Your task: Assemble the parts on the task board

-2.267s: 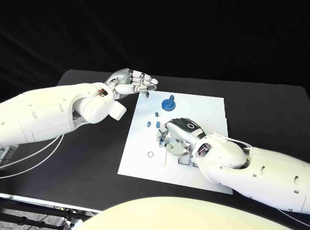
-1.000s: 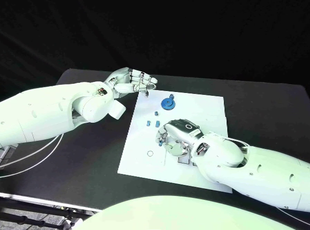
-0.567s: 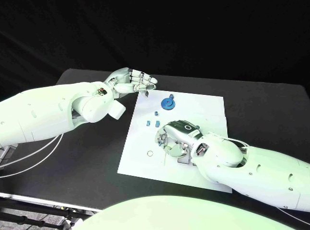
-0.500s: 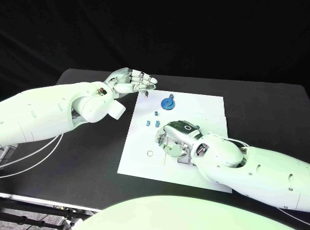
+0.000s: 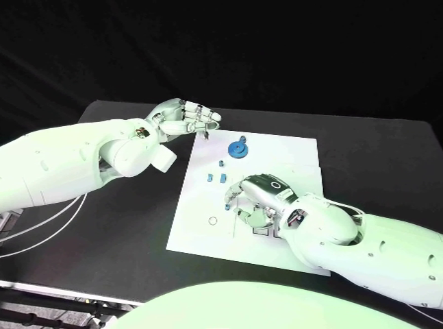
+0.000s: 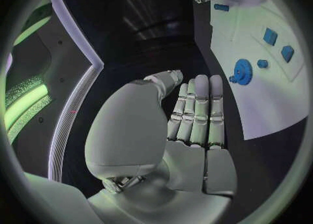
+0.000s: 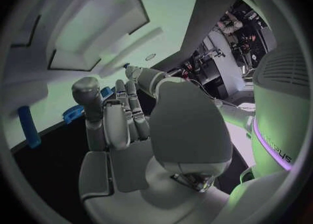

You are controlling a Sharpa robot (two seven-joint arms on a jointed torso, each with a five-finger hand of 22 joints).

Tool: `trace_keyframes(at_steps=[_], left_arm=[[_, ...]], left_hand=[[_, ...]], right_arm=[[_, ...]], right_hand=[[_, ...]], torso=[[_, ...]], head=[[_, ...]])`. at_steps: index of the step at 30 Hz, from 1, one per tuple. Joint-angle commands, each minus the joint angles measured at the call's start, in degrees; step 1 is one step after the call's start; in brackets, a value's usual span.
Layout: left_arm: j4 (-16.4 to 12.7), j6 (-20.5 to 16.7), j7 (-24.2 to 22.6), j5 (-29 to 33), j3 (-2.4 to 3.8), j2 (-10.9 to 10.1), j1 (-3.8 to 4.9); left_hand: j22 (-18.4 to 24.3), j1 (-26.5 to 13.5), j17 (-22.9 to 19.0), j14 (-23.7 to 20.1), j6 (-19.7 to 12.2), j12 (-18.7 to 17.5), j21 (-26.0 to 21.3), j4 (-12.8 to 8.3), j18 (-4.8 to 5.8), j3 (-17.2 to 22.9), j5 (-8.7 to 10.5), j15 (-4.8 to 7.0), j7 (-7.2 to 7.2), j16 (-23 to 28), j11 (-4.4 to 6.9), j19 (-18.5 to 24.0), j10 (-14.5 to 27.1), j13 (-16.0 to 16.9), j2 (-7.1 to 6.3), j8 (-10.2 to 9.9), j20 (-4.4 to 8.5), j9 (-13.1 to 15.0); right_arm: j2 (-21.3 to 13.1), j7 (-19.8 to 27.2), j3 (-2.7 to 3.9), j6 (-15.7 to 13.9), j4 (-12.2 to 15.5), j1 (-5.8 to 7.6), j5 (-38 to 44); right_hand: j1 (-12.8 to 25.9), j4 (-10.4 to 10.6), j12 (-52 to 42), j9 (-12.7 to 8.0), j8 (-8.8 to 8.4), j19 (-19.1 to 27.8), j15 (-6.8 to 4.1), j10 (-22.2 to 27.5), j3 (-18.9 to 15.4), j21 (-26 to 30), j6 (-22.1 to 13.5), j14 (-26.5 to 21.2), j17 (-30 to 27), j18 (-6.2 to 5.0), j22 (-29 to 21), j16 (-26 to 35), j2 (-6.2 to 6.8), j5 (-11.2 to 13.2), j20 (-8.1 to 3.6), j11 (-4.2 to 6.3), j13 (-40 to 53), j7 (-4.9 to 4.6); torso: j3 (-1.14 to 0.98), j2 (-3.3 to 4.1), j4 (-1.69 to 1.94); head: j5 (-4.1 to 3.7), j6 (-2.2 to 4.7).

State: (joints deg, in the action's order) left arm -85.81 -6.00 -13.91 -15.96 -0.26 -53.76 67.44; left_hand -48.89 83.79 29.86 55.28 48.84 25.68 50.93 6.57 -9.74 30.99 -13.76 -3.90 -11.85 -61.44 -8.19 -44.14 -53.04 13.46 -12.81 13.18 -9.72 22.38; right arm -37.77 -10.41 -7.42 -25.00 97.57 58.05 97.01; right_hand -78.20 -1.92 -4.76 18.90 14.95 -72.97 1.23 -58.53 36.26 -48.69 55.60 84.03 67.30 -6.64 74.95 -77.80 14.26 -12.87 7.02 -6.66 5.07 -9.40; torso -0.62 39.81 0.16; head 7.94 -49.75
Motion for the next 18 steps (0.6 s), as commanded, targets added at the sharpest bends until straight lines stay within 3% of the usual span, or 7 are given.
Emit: trace_keyframes(at_steps=[1,7,14,17,18], left_arm=[[0.0,1.3,0.1,0.2,0.04,0.0,0.02],[0.1,1.6,0.2,0.1,0.04,0.0,0.02],[0.0,1.7,0.0,0.1,0.04,-0.2,0.02],[-0.1,1.7,-0.2,0.1,0.04,-0.2,0.02],[-0.1,1.7,-0.3,0.1,0.04,-0.2,0.02]], left_hand=[[0.1,-0.6,-0.1,-0.2,-0.5,0.2,-0.3,0.1,-0.73,-0.3,-0.26,-0.27,-0.02,0.3,0.05,0.1,0.5,-0.1,0.00,-0.2,-0.32,0.0],[0.1,-0.5,-0.1,-0.2,-0.5,0.3,-0.4,0.1,-0.74,-0.3,-0.26,-0.27,-0.03,0.3,0.05,0.1,0.5,-0.1,0.04,-0.2,-0.32,0.0],[0.1,-0.5,-0.1,-0.2,-0.5,0.3,-0.4,0.1,-0.74,-0.3,-0.25,-0.27,-0.04,0.3,0.04,0.0,0.6,-0.1,0.05,-0.2,-0.32,0.0],[0.2,-0.5,-0.2,-0.2,-0.5,0.3,-0.5,0.1,-0.74,-0.4,-0.23,-0.28,-0.05,0.3,0.03,0.0,0.6,-0.1,-0.01,-0.2,-0.33,0.0],[0.2,-0.5,-0.2,-0.2,-0.5,0.3,-0.5,0.1,-0.74,-0.4,-0.23,-0.28,-0.05,0.3,0.03,0.0,0.6,-0.1,-0.01,-0.2,-0.33,0.0]], right_arm=[[-1.4,-0.5,0.36,-2.1,1.7,0.38,0.1],[-5.8,-1.3,1.47,-0.9,5.0,1.97,-1.7],[-11.6,-1.8,2.32,3.7,6.0,5.71,-7.0],[-13.3,-1.8,2.45,5.6,5.0,6.87,-8.2],[-13.8,-1.8,2.48,6.6,4.3,7.22,-8.7]], right_hand=[[-0.7,-0.3,-0.3,0.0,-0.20,0.4,0.28,0.5,-0.2,0.3,-0.2,0.4,-0.2,-1.13,0.3,0.3,-0.10,-0.3,-0.06,0.03,-0.1,0.09],[-0.9,-0.5,-1.3,0.0,-0.36,-0.2,0.19,0.1,-0.3,-1.1,-0.1,0.7,0.5,-0.91,0.9,-0.1,-0.02,-0.3,-0.11,0.13,-0.1,0.13],[0.7,0.4,-2.6,-0.2,-1.25,-0.7,0.25,0.4,-1.9,-1.4,-1.0,1.1,1.0,-0.78,1.0,-0.6,0.61,-0.2,0.00,0.21,-0.4,0.12],[1.2,1.6,-3.7,-0.2,-1.88,-0.4,0.30,1.9,-6.5,0.1,-1.1,0.8,0.4,-0.91,0.1,-0.3,0.87,-0.4,0.16,0.33,-0.8,0.32],[0.4,2.3,-4.7,-0.3,-2.47,-0.5,0.31,2.6,-10.1,0.8,-1.2,0.7,0.1,-0.92,-0.3,-0.2,0.43,-0.6,0.18,0.34,-1.0,0.65]], torso=[[0.06,-0.05,-0.06],[0.05,-0.05,0.00],[0.18,-0.07,-0.10],[0.13,-0.05,-0.05],[0.13,-0.07,-0.07]], head=[[-0.42,0.42],[-1.74,1.27],[-3.22,2.14],[-3.69,2.43],[-3.85,2.51]])
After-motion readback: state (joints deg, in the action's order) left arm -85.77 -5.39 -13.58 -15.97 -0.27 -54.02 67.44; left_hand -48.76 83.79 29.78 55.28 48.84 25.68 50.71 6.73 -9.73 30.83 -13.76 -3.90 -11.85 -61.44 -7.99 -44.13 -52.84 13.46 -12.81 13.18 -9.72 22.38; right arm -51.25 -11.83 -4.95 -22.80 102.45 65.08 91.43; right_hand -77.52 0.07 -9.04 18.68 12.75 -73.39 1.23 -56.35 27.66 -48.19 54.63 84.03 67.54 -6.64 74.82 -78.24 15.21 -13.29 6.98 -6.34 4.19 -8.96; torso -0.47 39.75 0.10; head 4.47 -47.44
